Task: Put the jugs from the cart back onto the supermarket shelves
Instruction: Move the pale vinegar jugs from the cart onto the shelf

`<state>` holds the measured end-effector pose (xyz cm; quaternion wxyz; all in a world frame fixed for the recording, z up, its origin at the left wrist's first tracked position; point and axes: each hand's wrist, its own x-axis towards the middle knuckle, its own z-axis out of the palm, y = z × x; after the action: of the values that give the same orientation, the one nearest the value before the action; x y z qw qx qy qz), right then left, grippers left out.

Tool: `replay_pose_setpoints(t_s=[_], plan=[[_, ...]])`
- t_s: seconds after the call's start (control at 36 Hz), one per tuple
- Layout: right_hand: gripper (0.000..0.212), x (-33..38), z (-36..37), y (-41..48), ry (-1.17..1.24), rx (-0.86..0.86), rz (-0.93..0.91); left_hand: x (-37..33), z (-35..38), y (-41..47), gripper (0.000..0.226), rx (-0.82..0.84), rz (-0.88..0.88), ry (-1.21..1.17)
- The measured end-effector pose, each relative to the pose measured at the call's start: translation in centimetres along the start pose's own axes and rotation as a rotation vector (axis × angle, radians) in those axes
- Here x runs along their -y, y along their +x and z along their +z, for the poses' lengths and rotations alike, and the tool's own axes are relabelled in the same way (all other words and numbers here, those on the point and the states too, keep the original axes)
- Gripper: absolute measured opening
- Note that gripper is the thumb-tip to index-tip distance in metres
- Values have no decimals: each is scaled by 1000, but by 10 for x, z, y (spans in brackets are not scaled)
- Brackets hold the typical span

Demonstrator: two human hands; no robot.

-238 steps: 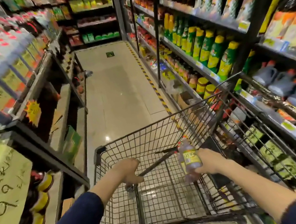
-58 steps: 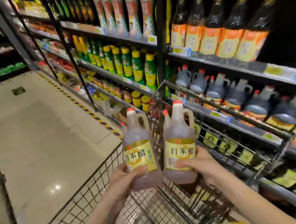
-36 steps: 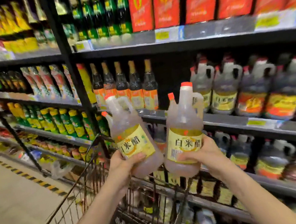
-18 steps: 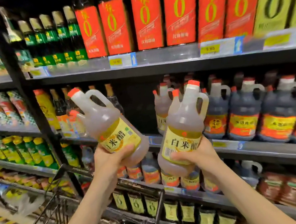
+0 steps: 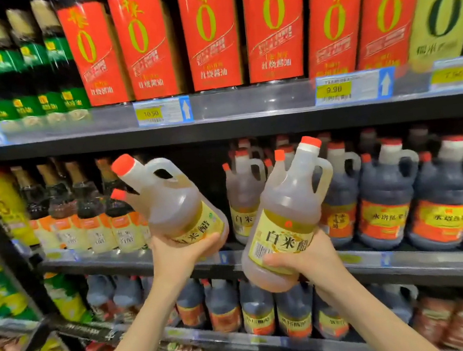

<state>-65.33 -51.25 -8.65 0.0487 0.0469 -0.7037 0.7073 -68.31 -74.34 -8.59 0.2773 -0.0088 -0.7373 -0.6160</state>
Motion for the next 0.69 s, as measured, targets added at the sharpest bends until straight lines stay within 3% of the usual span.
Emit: replay_pose_setpoints(t_s=[0.08, 0.17, 0.31, 0.53, 0.69], plan=[[74, -3, 4, 11, 0, -5, 5, 16, 7, 21, 81, 37, 37, 40], [93, -5, 8, 20, 2, -38, 2, 29, 10, 41, 107, 65, 26, 76], [98, -10, 14, 31, -7, -67, 7, 48, 18, 64, 98, 107, 50, 167], [76, -16, 23, 41, 6, -79, 37, 74, 32, 88, 102, 191, -40, 279], [81, -16, 21, 44, 5, -84, 56, 83, 44, 101, 96, 205, -130, 269]])
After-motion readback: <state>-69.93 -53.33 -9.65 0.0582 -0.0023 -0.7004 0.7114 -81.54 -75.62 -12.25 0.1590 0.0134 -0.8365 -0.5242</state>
